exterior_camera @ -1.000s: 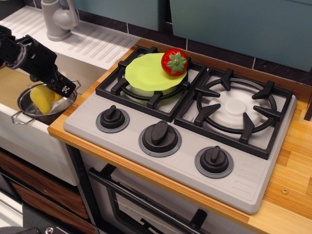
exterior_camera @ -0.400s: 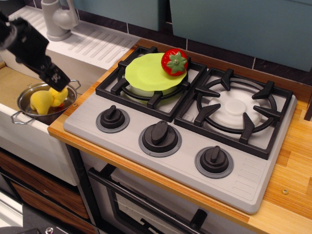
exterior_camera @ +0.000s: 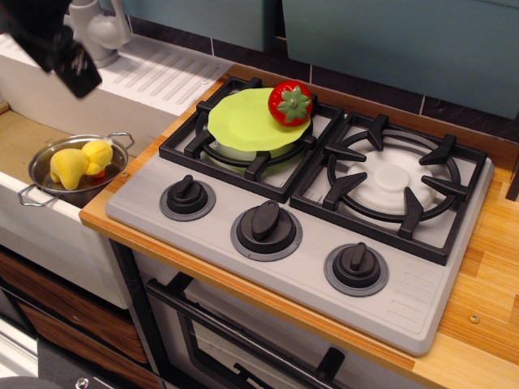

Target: Put strawberry on plate and stuffedduck in pot or pan in sink

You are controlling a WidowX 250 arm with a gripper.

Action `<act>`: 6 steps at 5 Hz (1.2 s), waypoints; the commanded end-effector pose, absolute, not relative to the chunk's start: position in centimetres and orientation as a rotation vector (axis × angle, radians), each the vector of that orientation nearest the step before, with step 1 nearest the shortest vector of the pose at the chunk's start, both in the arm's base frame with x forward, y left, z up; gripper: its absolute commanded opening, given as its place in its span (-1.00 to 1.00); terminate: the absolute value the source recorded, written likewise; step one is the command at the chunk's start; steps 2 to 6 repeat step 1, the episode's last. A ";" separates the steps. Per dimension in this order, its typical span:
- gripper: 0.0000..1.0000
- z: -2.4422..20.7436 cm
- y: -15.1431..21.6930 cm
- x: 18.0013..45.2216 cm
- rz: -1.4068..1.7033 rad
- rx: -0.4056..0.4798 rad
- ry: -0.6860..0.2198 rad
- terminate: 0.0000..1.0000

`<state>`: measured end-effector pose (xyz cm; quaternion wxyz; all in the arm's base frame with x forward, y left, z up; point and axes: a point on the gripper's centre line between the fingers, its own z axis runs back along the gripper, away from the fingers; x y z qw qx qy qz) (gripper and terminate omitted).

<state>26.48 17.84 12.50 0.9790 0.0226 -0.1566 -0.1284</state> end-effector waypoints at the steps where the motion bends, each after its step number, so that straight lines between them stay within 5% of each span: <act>1: 1.00 21.8 13.9 29.5 -0.223 0.192 -0.199 1.00; 6: 1.00 21.8 13.9 29.5 -0.223 0.192 -0.199 1.00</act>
